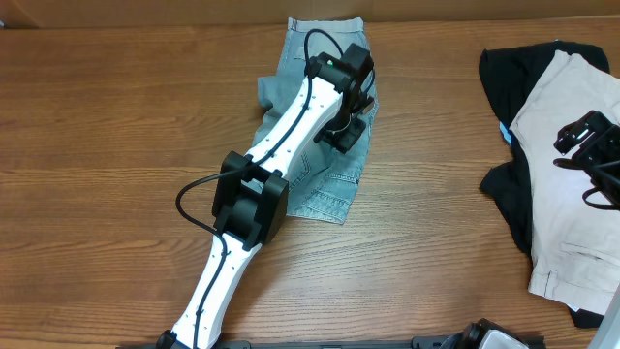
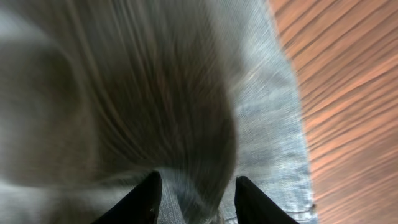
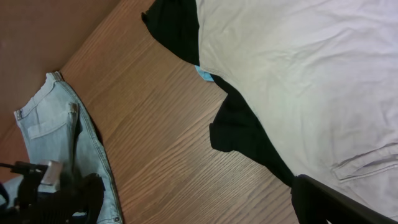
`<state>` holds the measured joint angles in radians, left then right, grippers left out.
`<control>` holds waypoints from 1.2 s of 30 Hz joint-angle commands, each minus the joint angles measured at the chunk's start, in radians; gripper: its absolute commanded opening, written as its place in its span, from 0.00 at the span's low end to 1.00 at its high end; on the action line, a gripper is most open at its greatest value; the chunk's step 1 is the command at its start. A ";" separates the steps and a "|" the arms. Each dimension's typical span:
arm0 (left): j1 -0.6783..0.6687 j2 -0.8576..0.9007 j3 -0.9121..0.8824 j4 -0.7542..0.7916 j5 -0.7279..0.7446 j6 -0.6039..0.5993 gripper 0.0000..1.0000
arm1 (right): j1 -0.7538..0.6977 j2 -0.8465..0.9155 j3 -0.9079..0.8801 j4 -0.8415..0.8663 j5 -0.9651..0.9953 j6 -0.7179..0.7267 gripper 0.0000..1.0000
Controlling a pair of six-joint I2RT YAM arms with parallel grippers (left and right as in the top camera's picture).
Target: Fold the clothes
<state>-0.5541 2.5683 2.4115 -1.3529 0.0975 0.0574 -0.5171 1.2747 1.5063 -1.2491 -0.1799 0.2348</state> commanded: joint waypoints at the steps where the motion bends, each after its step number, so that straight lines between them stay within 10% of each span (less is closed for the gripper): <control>1: 0.004 -0.005 -0.023 0.005 -0.022 0.006 0.31 | -0.005 0.001 0.024 0.006 -0.005 -0.007 1.00; 4: 0.004 -0.005 -0.023 0.008 -0.028 0.004 0.04 | -0.005 0.001 0.024 0.006 -0.005 -0.007 1.00; 19: 0.193 -0.068 0.458 -0.330 -0.228 -0.145 0.04 | -0.005 0.016 0.024 0.005 -0.005 -0.007 1.00; 36: 0.755 -0.081 0.378 -0.320 -0.285 -0.159 0.04 | 0.001 0.043 0.024 0.002 -0.029 -0.007 1.00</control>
<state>0.1287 2.5149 2.8048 -1.6794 -0.1471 -0.0685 -0.5171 1.3186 1.5063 -1.2491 -0.1959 0.2352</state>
